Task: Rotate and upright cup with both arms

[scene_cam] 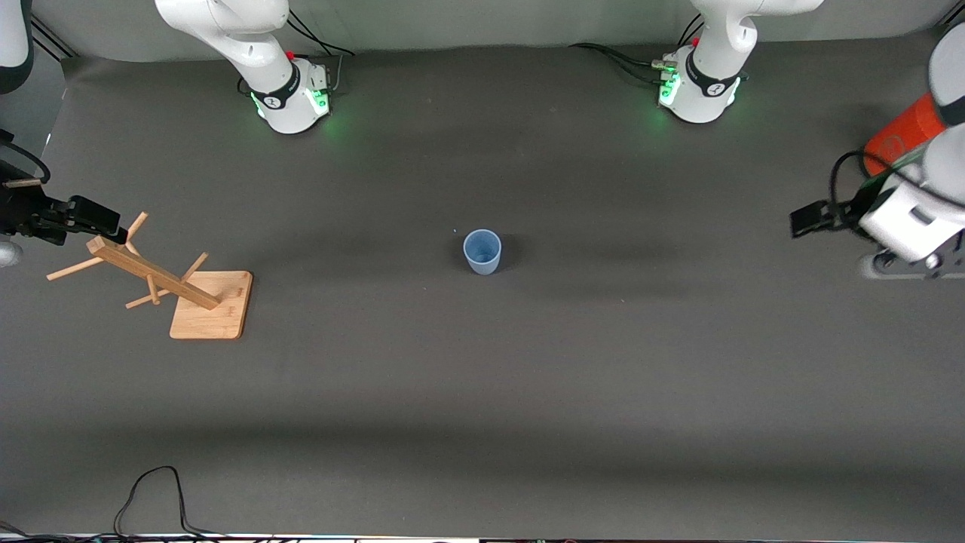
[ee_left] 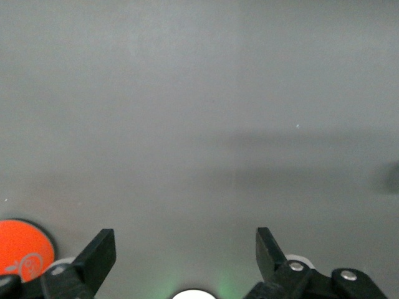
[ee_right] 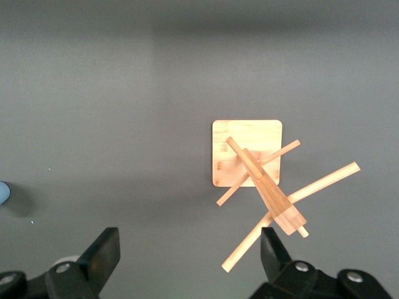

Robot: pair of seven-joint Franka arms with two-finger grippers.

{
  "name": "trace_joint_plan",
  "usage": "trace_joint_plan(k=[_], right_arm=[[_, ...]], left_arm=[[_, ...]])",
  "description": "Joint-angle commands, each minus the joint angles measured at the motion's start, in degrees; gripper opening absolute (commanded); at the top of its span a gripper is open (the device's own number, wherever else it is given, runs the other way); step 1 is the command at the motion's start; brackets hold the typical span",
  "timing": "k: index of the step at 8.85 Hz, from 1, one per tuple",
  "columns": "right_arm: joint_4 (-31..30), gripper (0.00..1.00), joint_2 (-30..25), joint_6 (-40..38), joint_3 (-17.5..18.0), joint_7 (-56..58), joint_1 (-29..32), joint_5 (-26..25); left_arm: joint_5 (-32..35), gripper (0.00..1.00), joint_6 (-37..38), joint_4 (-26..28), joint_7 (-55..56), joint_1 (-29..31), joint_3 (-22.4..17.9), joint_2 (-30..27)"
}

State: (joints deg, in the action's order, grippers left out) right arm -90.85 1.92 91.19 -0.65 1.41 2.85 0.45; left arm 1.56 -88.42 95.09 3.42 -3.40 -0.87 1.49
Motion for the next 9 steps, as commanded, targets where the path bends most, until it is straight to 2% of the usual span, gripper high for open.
trace_joint_plan(k=[1, 2, 3, 5, 9], right_arm=[[-0.5, 1.00, -0.5, -0.3, -0.2, 0.6, -0.2, 0.4], [-0.6, 1.00, -0.8, -0.4, -0.2, 0.6, -0.2, 0.3], [-0.6, 1.00, -0.8, -0.4, -0.2, 0.6, -0.2, 0.4], [-0.6, 1.00, -0.7, -0.4, -0.2, 0.6, -0.2, 0.4], [-0.6, 1.00, -0.3, -0.4, -0.2, 0.7, -0.1, 0.4]], left_arm=[[2.0, 1.00, -3.9, 11.2, -0.6, -0.5, -1.7, -9.0], [2.0, 1.00, -3.7, 8.7, -0.4, -1.9, -4.3, -7.8], [2.0, 1.00, -1.5, 3.9, 0.2, -1.4, -4.3, -5.0], [1.3, 1.00, 3.0, -2.0, 0.1, 3.4, -0.5, -1.5], [1.3, 1.00, 3.4, -2.5, 0.0, 3.0, -0.5, -1.4]])
